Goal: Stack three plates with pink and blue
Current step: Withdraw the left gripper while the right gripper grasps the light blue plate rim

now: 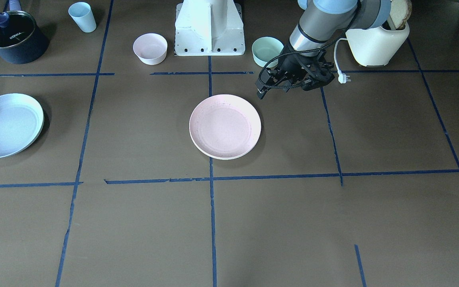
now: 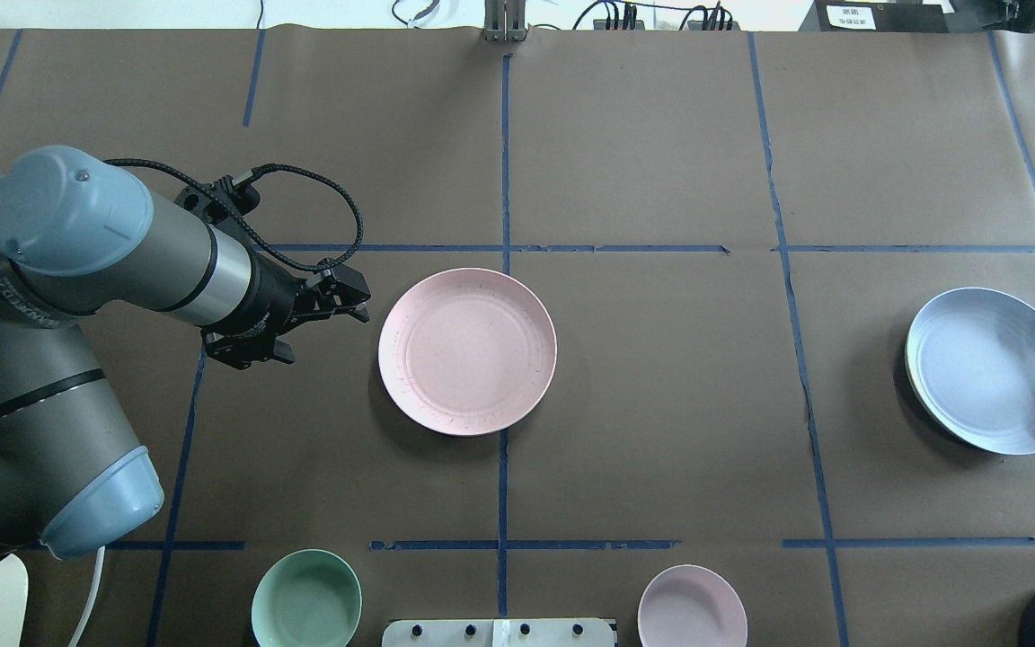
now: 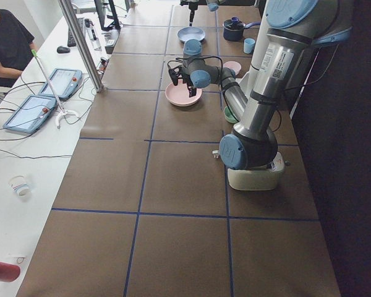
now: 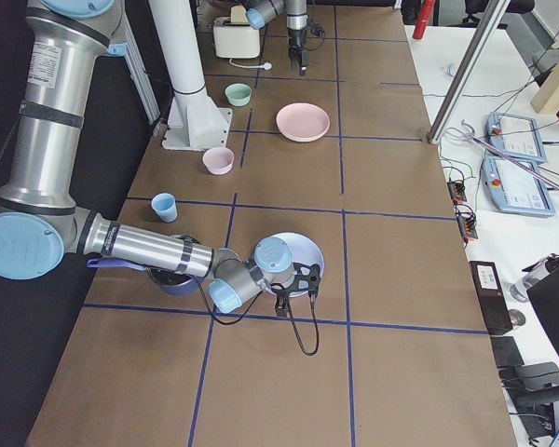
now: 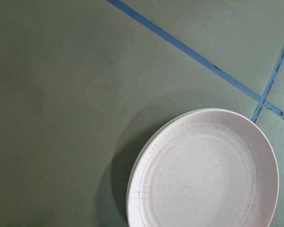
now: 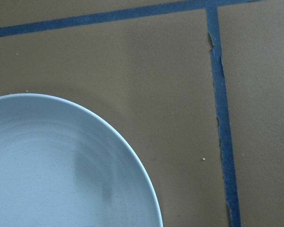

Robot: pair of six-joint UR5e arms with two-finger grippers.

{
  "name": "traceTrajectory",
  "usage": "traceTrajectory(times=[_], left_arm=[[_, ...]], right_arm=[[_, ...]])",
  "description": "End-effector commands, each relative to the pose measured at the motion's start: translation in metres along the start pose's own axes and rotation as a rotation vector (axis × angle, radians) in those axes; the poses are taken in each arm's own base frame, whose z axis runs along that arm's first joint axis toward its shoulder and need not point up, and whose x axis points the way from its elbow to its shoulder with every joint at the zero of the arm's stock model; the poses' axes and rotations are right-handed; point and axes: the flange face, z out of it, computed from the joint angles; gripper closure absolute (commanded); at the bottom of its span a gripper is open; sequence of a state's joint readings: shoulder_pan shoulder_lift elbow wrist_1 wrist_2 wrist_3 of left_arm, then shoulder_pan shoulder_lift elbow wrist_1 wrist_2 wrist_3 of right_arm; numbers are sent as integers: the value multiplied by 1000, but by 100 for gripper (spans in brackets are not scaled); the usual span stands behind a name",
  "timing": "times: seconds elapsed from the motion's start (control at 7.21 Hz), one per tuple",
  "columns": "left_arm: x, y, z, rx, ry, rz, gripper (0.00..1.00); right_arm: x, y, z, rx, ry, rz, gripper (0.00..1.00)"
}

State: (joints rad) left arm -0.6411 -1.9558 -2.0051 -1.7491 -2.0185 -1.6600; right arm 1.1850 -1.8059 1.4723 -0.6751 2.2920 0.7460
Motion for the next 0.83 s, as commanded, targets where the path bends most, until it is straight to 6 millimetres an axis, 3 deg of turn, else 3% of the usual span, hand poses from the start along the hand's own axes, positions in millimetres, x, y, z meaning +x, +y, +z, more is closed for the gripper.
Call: traceTrajectory(times=[0.0, 0.28, 0.69], left_arm=[[-1, 0, -5, 3, 5, 3, 0], [-2, -1, -6, 5, 4, 1, 0], [-2, -6, -9, 13, 8, -4, 0]], right_arm=[[5, 4, 12, -10, 19, 12, 23], [4, 6, 17, -22, 23, 8, 60], [0, 5, 18, -25, 16, -2, 99]])
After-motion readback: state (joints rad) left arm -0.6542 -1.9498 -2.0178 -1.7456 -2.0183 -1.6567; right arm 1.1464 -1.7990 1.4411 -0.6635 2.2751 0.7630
